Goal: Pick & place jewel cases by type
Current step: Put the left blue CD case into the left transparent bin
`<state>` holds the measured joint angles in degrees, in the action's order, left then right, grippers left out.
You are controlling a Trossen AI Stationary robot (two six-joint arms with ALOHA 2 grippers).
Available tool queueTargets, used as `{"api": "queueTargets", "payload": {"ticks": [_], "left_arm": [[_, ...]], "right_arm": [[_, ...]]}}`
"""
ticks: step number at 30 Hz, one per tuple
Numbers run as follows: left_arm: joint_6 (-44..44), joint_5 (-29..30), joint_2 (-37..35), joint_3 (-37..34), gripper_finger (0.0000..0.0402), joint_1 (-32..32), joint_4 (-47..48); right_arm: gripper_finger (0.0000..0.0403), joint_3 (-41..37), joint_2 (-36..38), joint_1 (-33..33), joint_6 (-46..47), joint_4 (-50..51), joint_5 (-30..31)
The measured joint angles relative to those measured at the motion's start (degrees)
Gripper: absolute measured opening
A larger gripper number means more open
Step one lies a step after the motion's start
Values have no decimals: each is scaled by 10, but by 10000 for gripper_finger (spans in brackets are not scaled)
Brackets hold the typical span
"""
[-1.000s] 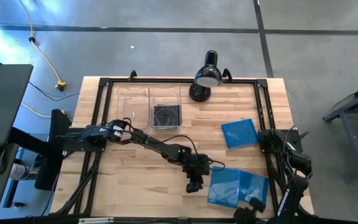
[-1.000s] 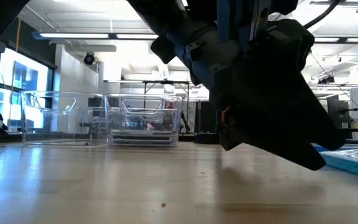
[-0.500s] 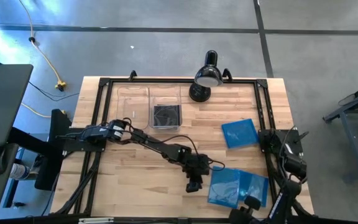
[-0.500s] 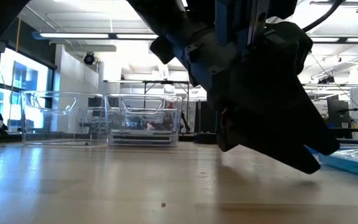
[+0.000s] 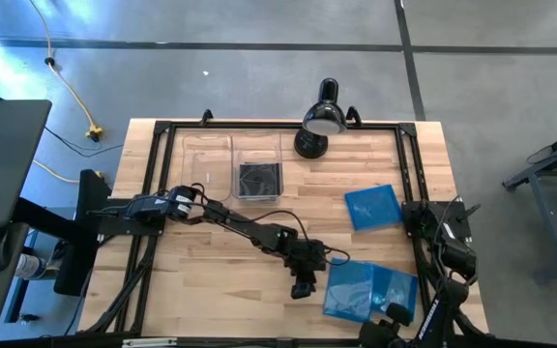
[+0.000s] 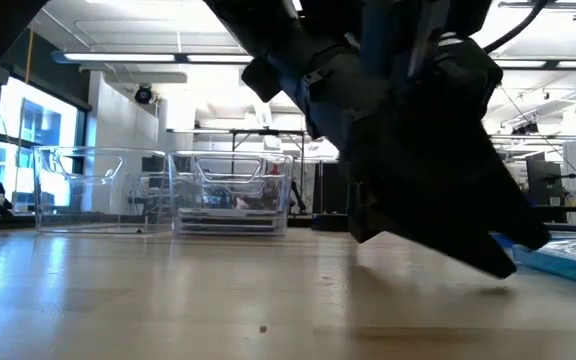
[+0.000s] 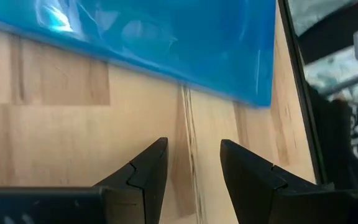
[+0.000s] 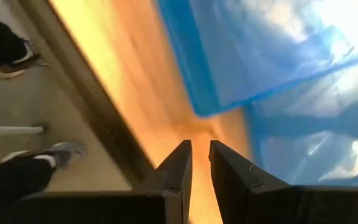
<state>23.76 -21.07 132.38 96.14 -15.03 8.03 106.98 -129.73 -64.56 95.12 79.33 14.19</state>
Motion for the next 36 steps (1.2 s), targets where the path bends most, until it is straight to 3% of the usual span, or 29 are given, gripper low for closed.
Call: {"api": "queueTargets", "payload": {"ticks": [7, 11, 16, 26, 36], "left_arm": [[37, -6, 35, 3, 146, 1, -88], [43, 0, 36, 3, 146, 1, -89], [47, -2, 37, 8, 146, 1, -87], [51, 4, 40, 15, 146, -4, -83], [225, -11, 44, 18, 146, -15, -81]], "right_arm": [[42, 0, -12, -26, 38, -47, 39], [27, 1, -51, -16, 21, -45, 9], [3, 3, -66, -15, 33, -23, 45], [2, -40, -64, 8, 24, -29, 64], [1, -53, -66, 12, 6, -44, 102]]}}
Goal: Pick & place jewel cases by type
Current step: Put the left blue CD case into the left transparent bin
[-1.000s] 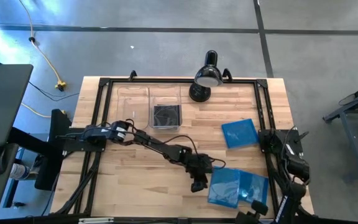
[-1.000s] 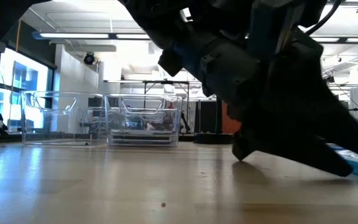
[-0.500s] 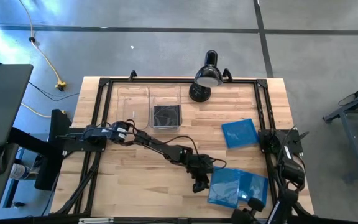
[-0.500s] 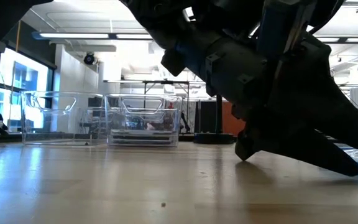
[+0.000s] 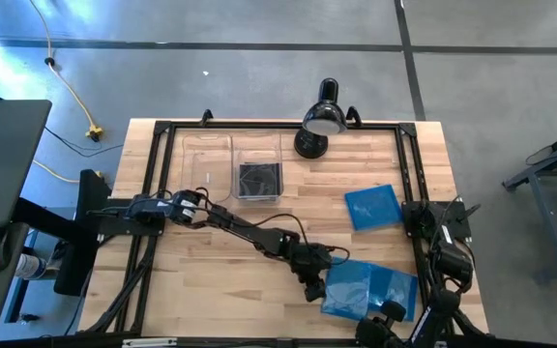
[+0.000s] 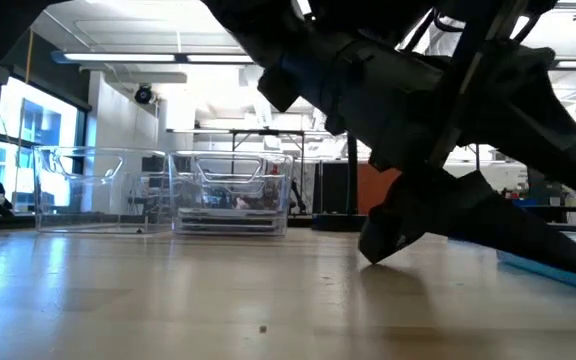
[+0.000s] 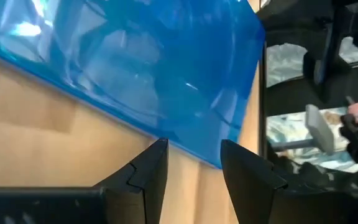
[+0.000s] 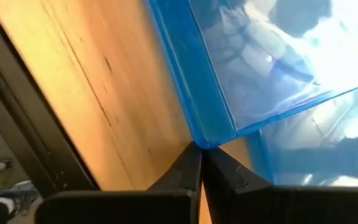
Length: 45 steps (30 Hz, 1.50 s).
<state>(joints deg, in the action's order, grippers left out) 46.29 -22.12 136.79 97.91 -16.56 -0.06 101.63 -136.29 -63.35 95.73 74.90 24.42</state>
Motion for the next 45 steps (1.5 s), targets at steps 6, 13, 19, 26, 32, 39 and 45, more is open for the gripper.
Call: {"api": "queueTargets", "payload": {"ticks": [6, 13, 19, 26, 32, 39, 45], "left_arm": [[5, 2, 0, 0, 146, -12, 68], [29, 17, 0, -2, 146, -20, 82], [39, 21, 0, -3, 146, -24, 76], [55, 4, 9, -3, 146, -24, 64], [22, -11, 10, -3, 146, -27, 22], [5, -44, 12, -3, 146, -37, -15], [-9, -23, 12, -3, 146, -39, -12]], "right_arm": [[1, -2, -1, 2, -12, 1, 25], [1, -2, -2, 4, -13, -1, 56], [1, -2, -2, 6, -19, -4, 79], [1, 9, -2, 8, -33, -5, 91], [1, 28, -4, 10, -49, -23, 113], [0, 28, -3, 16, -99, -58, 108], [0, 29, -2, 27, -108, -51, 111]]}}
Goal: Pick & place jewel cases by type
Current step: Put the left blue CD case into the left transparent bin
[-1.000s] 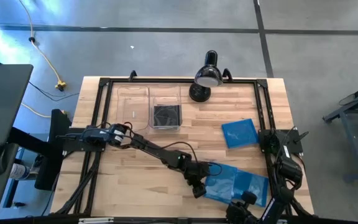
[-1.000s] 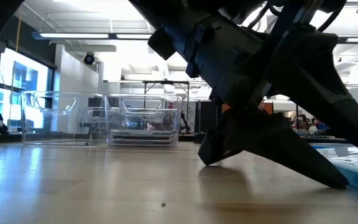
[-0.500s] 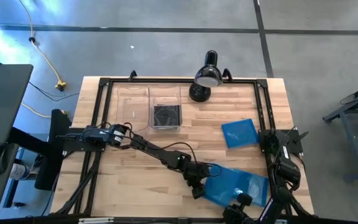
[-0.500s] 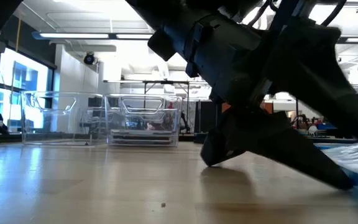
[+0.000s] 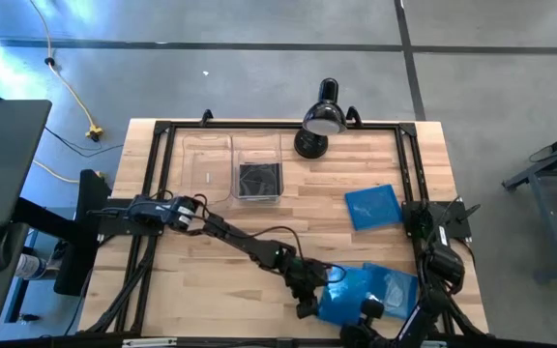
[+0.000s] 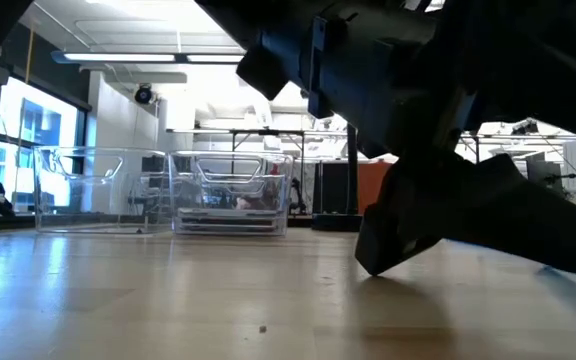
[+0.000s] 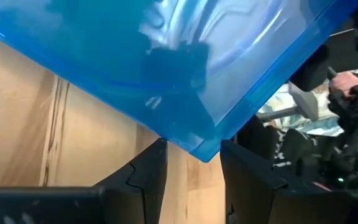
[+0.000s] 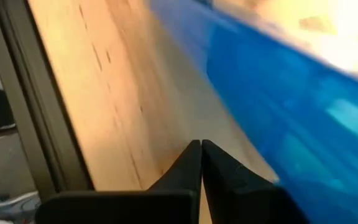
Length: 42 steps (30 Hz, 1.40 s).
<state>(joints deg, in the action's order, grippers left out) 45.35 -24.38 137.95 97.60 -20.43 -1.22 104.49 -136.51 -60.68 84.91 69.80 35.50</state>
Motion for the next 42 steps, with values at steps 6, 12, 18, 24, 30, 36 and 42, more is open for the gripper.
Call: {"api": "queueTargets", "payload": {"ticks": [6, 12, 18, 24, 30, 36, 42], "left_arm": [[-57, 58, 0, 1, 146, -1, 28], [-105, 97, 0, 0, 146, 0, 39], [-146, 108, 0, 0, 146, 3, 27], [-180, 120, 1, 0, 146, 4, 8], [-201, 131, 1, 0, 146, 5, 9], [-223, 148, 1, 1, 146, 5, 7], [-231, 161, 3, 1, 146, 6, 6]], "right_arm": [[1, 0, 0, 6, -1, 9, 17], [8, 0, 0, 6, 6, 13, 7], [47, 0, 2, 1, 46, 23, -17], [80, 1, 32, -6, 46, 22, -20], [95, 1, 52, -23, 69, 30, -21], [106, -18, 51, -23, 77, 23, -31], [117, -19, 51, -23, 110, 17, -46]]}}
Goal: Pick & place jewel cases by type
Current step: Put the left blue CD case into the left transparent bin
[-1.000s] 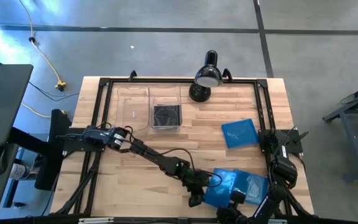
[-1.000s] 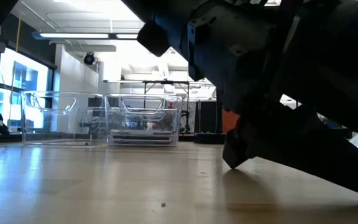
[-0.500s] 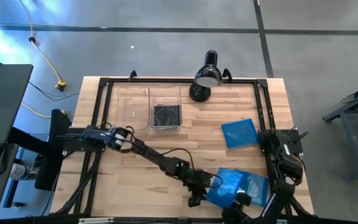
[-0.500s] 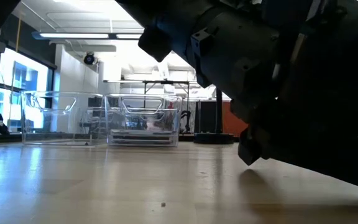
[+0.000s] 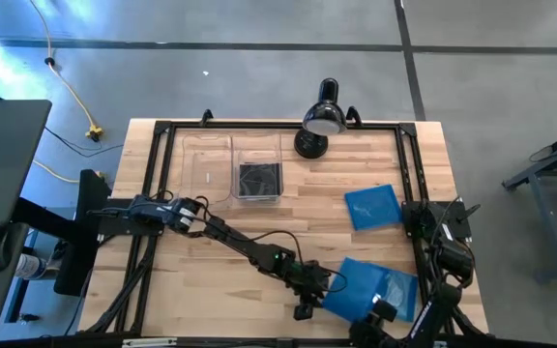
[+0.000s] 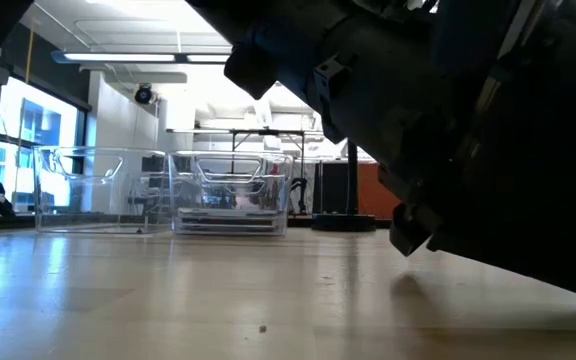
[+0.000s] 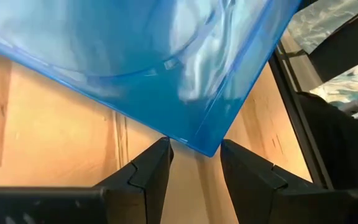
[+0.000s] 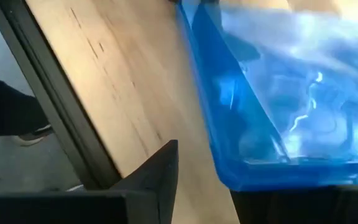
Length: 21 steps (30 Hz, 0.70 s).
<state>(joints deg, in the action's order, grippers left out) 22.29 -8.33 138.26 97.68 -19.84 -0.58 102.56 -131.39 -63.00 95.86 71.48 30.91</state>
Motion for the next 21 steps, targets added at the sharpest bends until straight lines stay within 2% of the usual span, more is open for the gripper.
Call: {"api": "queueTargets", "payload": {"ticks": [4, 12, 17, 21], "left_arm": [[-2, 6, 2, 0, 146, 0, -4], [-25, 10, 2, 0, 146, 0, -5], [-41, 4, 2, 0, 146, 0, -4], [-55, 5, 2, 0, 146, 0, -6]], "right_arm": [[125, 0, 0, 0, 43, -10, -28], [135, 0, 0, 11, 66, -24, -37], [131, 0, -1, 6, 6, -30, 10], [129, 0, -1, 6, -40, -8, 5]]}}
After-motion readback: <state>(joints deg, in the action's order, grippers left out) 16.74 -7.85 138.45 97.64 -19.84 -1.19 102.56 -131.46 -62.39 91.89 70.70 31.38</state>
